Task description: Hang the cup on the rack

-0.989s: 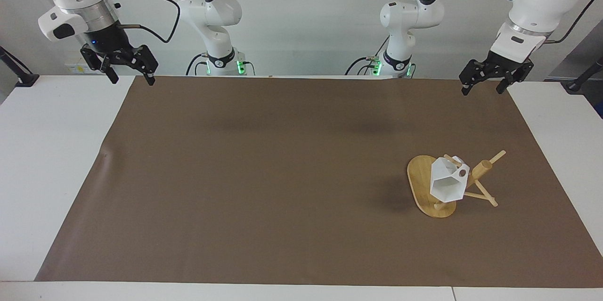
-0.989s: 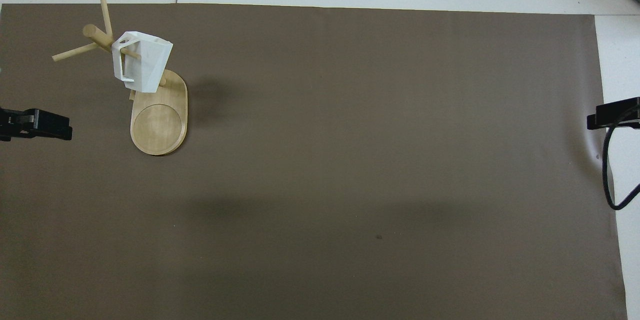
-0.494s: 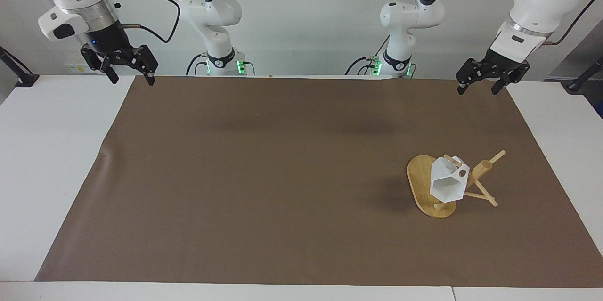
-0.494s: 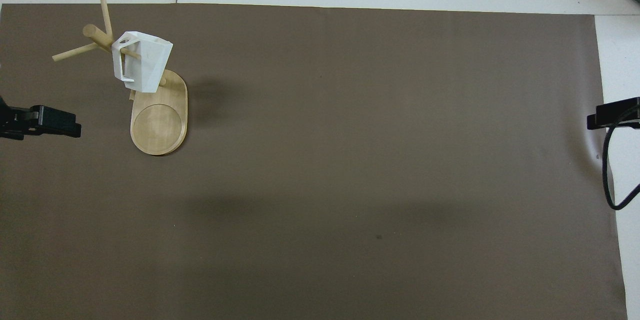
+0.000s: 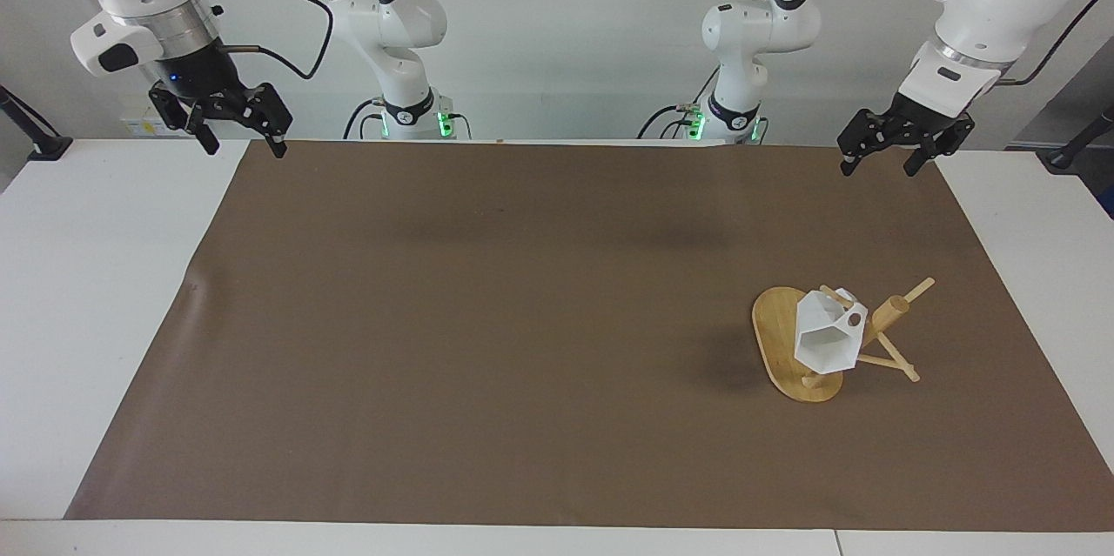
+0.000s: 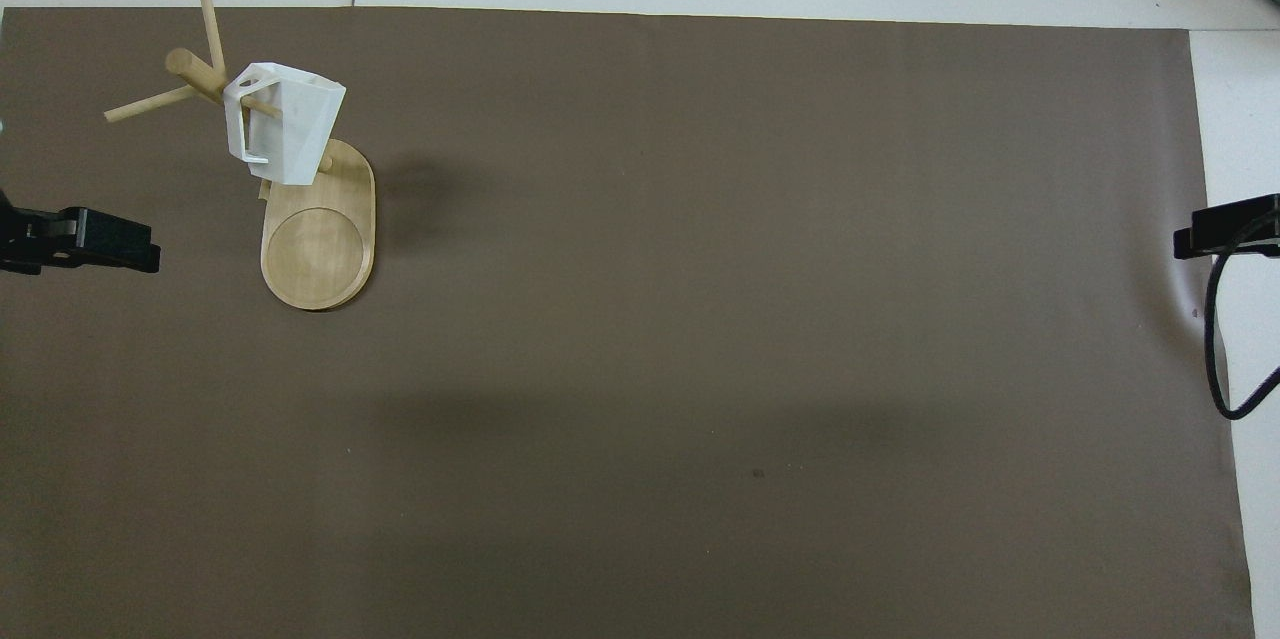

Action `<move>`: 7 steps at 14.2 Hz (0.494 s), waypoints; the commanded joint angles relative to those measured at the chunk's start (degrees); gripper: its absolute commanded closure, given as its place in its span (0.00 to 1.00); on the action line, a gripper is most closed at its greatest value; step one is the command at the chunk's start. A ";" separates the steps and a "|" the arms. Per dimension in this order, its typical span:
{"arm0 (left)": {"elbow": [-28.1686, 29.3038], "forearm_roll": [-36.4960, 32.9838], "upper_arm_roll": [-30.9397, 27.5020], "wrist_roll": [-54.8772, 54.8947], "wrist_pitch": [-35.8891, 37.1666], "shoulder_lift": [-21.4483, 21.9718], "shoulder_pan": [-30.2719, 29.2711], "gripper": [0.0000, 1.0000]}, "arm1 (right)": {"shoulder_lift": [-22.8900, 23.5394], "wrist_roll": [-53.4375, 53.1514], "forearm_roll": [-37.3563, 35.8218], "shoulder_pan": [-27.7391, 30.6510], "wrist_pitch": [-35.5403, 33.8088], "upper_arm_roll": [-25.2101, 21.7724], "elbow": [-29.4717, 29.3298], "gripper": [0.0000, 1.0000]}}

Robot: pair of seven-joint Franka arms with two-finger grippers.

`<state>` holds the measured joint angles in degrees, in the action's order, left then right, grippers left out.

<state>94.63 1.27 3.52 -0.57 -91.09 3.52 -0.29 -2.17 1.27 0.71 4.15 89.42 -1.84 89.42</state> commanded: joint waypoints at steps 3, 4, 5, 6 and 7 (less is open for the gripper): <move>-1.02 -0.74 -0.44 0.66 0.48 -0.36 0.73 0.00 | -0.82 0.05 0.87 0.50 -0.04 0.34 0.75 0.00; -1.28 -0.57 -0.44 0.66 0.74 -0.10 0.73 0.00 | -0.82 0.05 0.87 0.50 -0.04 0.34 0.75 0.00; -1.37 -0.48 -0.44 0.57 0.65 -0.09 0.73 0.00 | -0.82 0.05 0.87 0.50 -0.04 0.34 0.75 0.00; -1.20 -0.39 -0.44 0.57 0.48 -0.09 0.73 0.00 | -0.82 0.05 0.87 0.50 -0.04 0.34 0.75 0.00; -1.02 -0.39 -0.44 0.57 0.48 0.08 0.73 0.00 | -0.91 0.05 0.87 0.50 -0.04 0.34 0.75 0.00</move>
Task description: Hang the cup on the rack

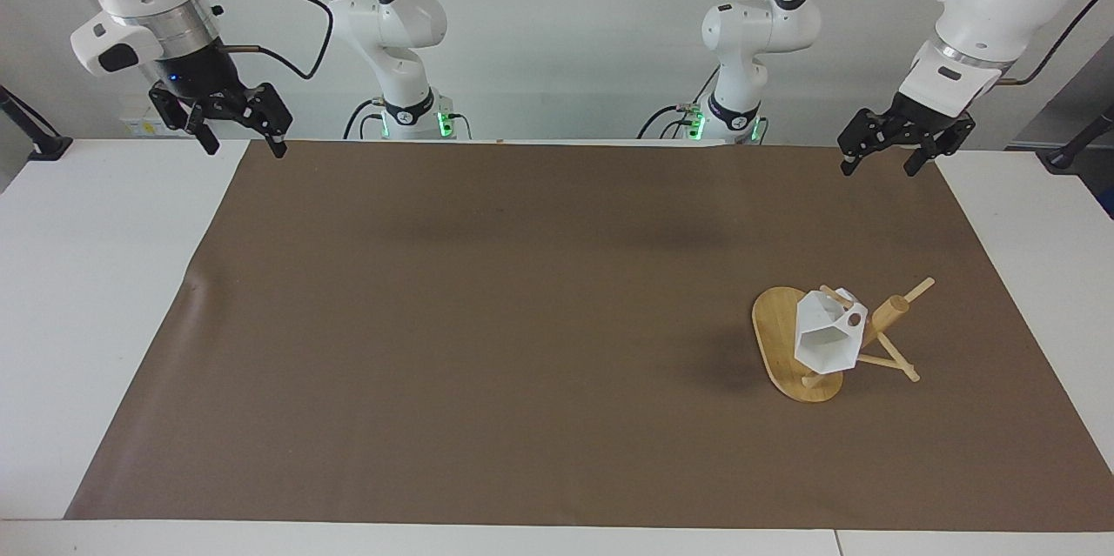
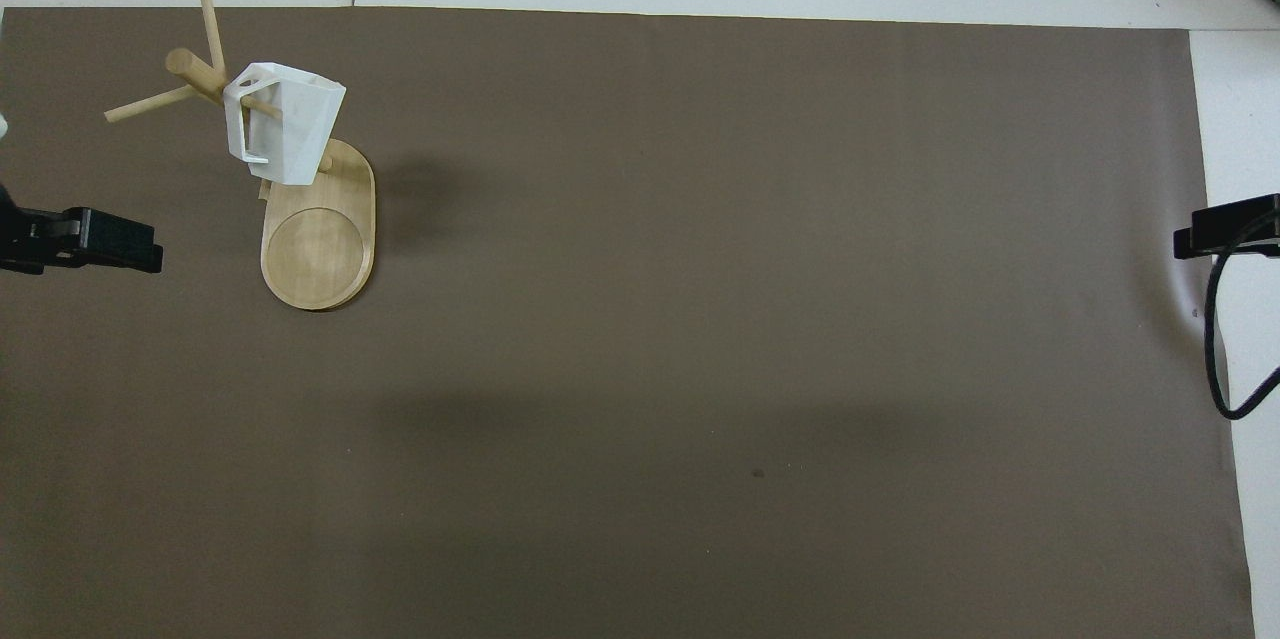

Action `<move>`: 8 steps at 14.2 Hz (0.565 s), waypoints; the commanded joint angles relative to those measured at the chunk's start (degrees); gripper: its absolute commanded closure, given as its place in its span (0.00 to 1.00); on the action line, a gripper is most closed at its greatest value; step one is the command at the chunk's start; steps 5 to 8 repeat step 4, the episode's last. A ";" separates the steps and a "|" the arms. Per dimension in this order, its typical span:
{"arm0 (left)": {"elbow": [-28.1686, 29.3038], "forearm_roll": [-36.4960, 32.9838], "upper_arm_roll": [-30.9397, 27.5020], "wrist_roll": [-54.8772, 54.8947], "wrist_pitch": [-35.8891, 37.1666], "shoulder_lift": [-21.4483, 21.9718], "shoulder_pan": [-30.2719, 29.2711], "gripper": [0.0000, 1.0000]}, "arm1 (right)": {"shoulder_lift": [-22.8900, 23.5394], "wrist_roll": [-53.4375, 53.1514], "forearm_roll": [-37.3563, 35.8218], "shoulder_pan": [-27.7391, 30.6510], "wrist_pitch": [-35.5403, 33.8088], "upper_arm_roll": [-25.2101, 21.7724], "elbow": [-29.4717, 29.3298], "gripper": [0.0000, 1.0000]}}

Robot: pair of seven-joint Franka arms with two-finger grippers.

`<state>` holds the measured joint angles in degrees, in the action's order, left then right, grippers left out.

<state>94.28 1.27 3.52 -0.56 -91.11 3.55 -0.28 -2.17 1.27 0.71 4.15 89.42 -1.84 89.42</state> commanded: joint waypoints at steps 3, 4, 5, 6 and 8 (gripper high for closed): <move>-0.50 -0.39 -0.45 0.74 0.67 0.14 0.81 0.00 | -0.91 0.05 0.87 0.50 -0.04 0.34 0.75 0.00; -0.33 -0.48 -0.45 0.82 1.19 0.23 0.81 0.00 | -0.91 0.05 0.87 0.50 -0.04 0.34 0.75 0.00; -0.33 -0.48 -0.45 0.82 1.19 0.23 0.81 0.00 | -0.91 0.05 0.87 0.50 -0.04 0.34 0.75 0.00; -0.33 -0.48 -0.45 0.82 1.19 0.23 0.81 0.00 | -0.91 0.05 0.87 0.50 -0.04 0.34 0.75 0.00; -0.33 -0.48 -0.45 0.82 1.19 0.23 0.81 0.00 | -0.91 0.05 0.87 0.50 -0.04 0.34 0.75 0.00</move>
